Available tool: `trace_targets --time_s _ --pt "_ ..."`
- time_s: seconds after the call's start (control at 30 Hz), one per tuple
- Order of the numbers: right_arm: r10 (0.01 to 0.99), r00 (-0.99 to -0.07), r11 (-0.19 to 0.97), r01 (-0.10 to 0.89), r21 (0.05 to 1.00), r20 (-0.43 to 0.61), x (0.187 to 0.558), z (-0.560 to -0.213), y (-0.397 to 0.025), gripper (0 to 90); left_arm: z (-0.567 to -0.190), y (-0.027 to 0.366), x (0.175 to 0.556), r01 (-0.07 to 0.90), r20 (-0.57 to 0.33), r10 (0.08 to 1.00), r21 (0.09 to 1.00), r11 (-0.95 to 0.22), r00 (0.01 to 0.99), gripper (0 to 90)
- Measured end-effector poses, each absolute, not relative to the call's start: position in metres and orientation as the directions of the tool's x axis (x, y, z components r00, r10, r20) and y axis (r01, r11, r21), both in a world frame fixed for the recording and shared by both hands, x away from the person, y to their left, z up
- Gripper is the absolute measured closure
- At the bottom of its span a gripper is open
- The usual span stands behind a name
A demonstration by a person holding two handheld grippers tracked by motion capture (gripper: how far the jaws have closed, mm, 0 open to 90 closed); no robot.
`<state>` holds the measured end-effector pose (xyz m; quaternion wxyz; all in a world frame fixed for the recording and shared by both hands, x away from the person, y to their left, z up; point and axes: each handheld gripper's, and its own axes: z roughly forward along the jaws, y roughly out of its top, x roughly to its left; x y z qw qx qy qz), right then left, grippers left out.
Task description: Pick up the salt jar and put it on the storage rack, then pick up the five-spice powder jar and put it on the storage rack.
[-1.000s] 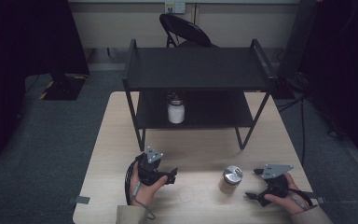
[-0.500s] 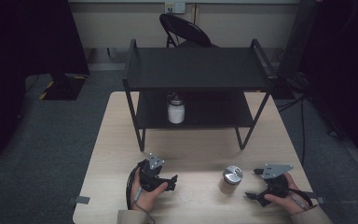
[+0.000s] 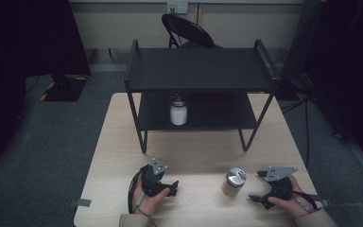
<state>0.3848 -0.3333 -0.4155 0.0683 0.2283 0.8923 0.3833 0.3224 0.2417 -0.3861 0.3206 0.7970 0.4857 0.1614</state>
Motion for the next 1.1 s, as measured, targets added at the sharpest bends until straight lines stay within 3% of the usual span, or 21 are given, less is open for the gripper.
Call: trace_targets --time_s 1.1 --pt "0.46 -0.886 0.602 0.355 0.715 0.053 0.3849 -0.4155 -0.3333 0.0 -0.3928 0.2396 0.319 0.663 -0.01 0.871 0.653 -0.366 0.491 2.5"
